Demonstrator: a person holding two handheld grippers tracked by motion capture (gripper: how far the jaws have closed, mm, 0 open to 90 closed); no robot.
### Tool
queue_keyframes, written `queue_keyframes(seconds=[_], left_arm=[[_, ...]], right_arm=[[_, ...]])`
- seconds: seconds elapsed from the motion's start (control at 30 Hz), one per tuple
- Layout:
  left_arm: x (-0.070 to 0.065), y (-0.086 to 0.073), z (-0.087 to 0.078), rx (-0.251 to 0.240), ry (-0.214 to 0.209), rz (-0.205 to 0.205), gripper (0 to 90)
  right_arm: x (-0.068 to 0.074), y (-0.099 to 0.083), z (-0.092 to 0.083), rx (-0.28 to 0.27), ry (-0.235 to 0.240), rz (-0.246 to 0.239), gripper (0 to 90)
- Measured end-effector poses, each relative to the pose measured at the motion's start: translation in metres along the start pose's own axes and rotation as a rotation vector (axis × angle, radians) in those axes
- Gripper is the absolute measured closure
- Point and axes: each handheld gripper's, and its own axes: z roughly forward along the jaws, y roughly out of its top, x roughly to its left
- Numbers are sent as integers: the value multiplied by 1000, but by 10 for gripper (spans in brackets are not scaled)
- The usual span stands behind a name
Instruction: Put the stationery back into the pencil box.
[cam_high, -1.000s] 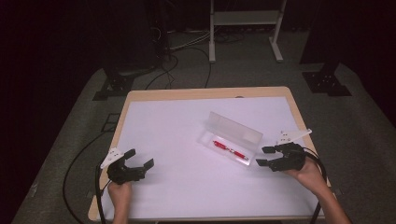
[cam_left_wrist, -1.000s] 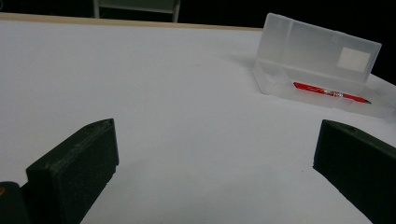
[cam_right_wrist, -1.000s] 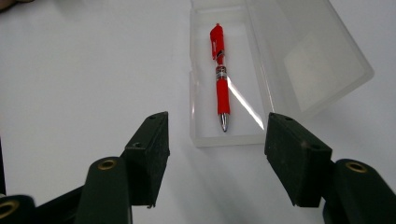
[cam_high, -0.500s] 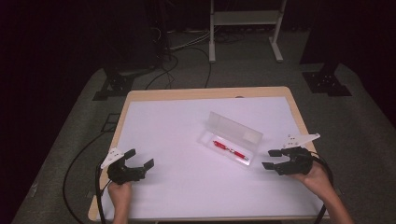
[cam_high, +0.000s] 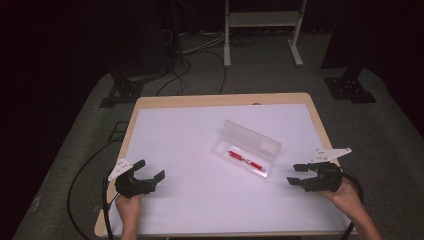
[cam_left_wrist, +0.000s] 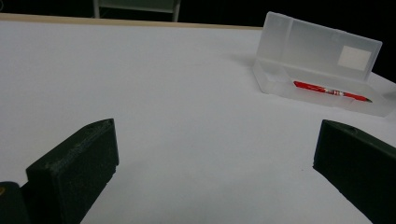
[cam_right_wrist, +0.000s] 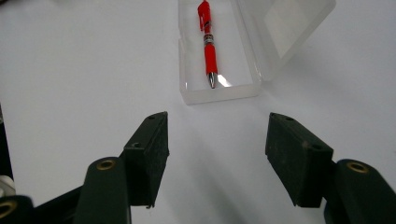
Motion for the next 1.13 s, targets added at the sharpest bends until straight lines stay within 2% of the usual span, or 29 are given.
queue_keyframes(seconds=[0.83, 1.13], left_arm=[[-1, 0, 0, 3, 2, 10, 0], [-1, 0, 0, 3, 4, 7, 0]], right_arm=[[-3, -42, -14, -38, -26, 57, 364], [1, -50, -15, -81, -30, 83, 343]])
